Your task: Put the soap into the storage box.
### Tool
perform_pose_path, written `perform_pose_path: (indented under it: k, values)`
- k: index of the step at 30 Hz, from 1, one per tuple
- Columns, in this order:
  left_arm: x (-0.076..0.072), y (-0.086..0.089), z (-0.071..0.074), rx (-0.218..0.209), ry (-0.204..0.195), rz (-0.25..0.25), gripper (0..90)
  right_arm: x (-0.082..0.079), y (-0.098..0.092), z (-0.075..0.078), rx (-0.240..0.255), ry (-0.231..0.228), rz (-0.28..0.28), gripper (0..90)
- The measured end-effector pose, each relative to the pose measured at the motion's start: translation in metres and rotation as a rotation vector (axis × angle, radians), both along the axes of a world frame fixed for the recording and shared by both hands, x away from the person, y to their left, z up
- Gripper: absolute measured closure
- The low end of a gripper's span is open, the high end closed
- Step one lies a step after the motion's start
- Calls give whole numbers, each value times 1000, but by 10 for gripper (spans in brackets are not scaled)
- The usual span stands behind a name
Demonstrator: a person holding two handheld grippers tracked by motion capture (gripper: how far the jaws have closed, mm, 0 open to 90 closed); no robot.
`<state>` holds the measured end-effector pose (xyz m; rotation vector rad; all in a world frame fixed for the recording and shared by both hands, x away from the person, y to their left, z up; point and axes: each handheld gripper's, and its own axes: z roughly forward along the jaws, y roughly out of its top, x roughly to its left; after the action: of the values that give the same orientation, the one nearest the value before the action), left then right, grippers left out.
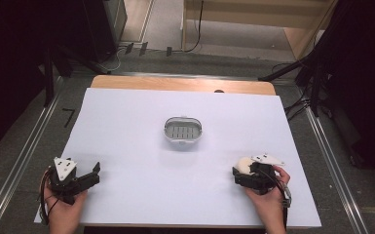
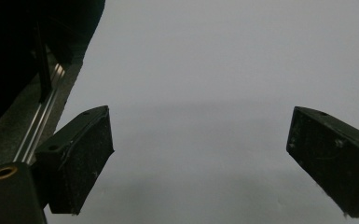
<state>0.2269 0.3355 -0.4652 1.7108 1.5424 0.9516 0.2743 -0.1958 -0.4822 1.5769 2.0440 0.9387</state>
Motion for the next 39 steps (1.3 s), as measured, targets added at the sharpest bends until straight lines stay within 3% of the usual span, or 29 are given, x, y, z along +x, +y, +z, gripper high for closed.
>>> perform_pose_path:
  k: [6, 22, 39]
  values:
    - [0, 0, 0, -2, 0, 0, 77, -1, -3, 0, 17, 5, -17, 249]
    - [-1, 1, 0, -4, -6, 4, 77, -5, 8, 12, 42, 17, 62, 252]
    - [-1, 1, 0, -9, -8, 5, 77, 8, 21, 24, 62, 30, 97, 252]
